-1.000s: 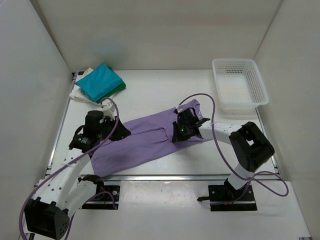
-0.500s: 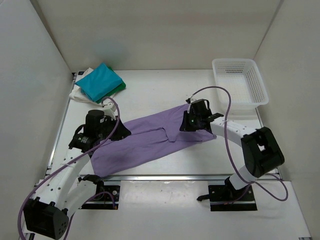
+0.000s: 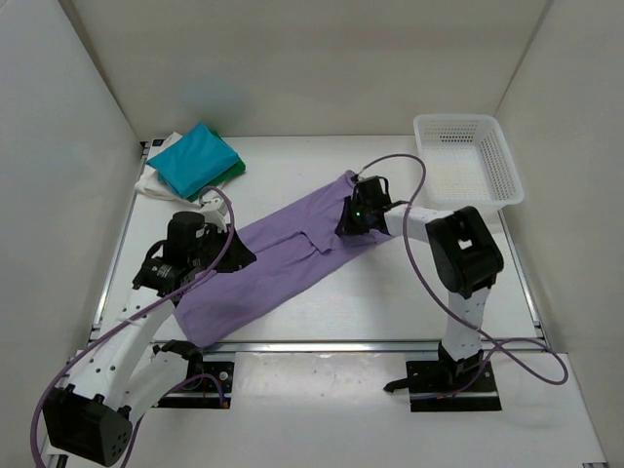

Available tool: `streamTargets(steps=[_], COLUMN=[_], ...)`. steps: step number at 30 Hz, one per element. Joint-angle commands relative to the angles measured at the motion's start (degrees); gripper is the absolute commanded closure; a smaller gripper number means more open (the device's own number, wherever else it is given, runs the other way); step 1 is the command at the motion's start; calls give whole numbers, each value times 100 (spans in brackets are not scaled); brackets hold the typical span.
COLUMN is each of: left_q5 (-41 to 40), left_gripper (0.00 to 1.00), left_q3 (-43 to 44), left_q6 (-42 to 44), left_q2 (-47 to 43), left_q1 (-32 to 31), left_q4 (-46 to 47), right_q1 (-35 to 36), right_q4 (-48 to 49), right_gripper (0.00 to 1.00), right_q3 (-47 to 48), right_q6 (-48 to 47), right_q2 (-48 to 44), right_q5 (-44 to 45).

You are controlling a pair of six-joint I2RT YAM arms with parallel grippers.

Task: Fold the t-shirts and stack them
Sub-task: Rotate the tshirt 90 degrees

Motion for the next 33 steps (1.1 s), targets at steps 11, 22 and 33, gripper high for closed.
streamTargets(steps=[11,22,33], left_q5=[-78,-69,-368], left_gripper=[81,77,100], left_q3=[399,101,-75], left_q6=[74,320,549], left_q2=[175,-54,-299], left_q1=[-5,363,609], left_q4=[-31,13,-163], right_q1=[264,1633,3849], right_q4=[-1410,-386,2233], right_gripper=[83,78,72], right_q3=[3812,566,-2751], right_q6=[-709,-334,1935], right_q2=[852,-2398,-2913], right_q5=[305,507,2281])
